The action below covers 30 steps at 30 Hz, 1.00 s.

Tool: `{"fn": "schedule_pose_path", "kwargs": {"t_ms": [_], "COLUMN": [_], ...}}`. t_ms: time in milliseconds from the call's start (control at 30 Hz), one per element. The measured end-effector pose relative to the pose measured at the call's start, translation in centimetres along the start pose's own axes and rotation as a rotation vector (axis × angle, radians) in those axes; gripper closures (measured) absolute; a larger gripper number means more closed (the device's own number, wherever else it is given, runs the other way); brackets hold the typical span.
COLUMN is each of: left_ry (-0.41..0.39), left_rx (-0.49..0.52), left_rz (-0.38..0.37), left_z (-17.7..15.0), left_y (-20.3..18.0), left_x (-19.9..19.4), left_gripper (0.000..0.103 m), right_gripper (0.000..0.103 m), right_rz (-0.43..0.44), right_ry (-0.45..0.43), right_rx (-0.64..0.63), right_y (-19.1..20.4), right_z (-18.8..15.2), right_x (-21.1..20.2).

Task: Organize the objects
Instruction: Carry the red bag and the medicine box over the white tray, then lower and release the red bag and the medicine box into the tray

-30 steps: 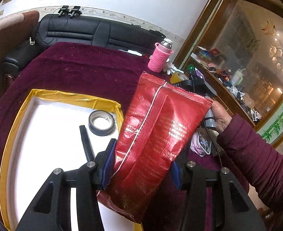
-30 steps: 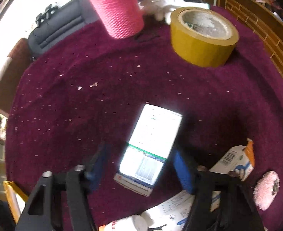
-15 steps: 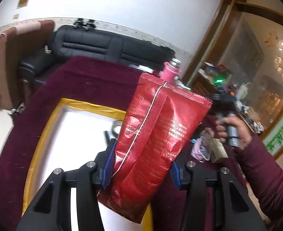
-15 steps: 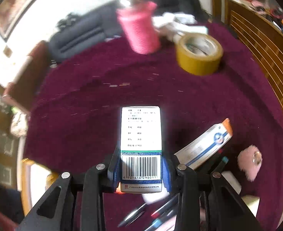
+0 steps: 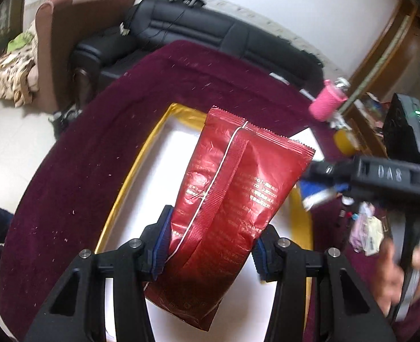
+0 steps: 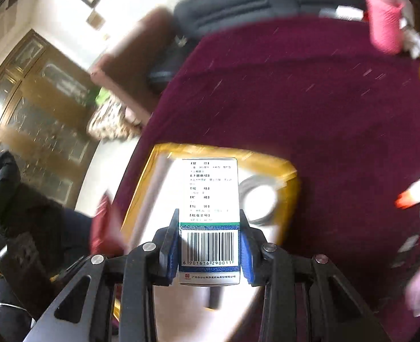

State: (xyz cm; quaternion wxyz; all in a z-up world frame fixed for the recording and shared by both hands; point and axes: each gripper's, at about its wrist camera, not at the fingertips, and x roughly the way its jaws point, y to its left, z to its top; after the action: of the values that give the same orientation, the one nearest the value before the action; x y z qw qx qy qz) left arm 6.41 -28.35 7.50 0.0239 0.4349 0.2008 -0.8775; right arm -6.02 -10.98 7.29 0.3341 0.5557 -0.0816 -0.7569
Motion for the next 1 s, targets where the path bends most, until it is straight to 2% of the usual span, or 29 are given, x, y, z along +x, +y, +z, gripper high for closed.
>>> {"fn": "schedule_pose_path", "kwargs": {"t_ms": [133, 300, 367, 767, 867, 933, 1000], "left_ry": [0.031, 0.045, 0.044, 0.024, 0.014, 0.002, -0.021], "left_rx": [-0.043, -0.075, -0.070, -0.069, -0.086, -0.106, -0.115], "left_rz": [0.048, 0.072, 0.082, 0.109, 0.100, 0.068, 0.052], "left_z": [0.8, 1.8, 2.1, 3.4, 3.4, 3.5, 3.4], "left_y": [1.8, 2.8, 2.5, 1.3, 1.5, 1.7, 1.6], "left_x": [2.5, 4.7, 5.5, 6.7, 6.4, 6.0, 5.2], "left_gripper": [0.055, 0.055, 0.056, 0.055, 0.045, 0.036, 0.032], "right_gripper": [0.065, 0.065, 0.065, 0.065, 0.064, 0.063, 0.057], "right_rz": [-0.003, -0.052, -0.073, -0.068, -0.061, -0.053, -0.031], "right_ry": [0.023, 0.023, 0.018, 0.007, 0.011, 0.008, 0.002], "right_rx": [0.003, 0.015, 0.020, 0.092, 0.095, 0.106, 0.115], "right_y": [1.2, 1.1, 0.9, -1.1, -1.1, -1.3, -1.4], "right_z": [0.2, 0.9, 1.1, 1.2, 1.2, 1.2, 1.2], "right_x": [4.0, 6.9, 7.3, 7.6, 7.5, 7.4, 7.2]}}
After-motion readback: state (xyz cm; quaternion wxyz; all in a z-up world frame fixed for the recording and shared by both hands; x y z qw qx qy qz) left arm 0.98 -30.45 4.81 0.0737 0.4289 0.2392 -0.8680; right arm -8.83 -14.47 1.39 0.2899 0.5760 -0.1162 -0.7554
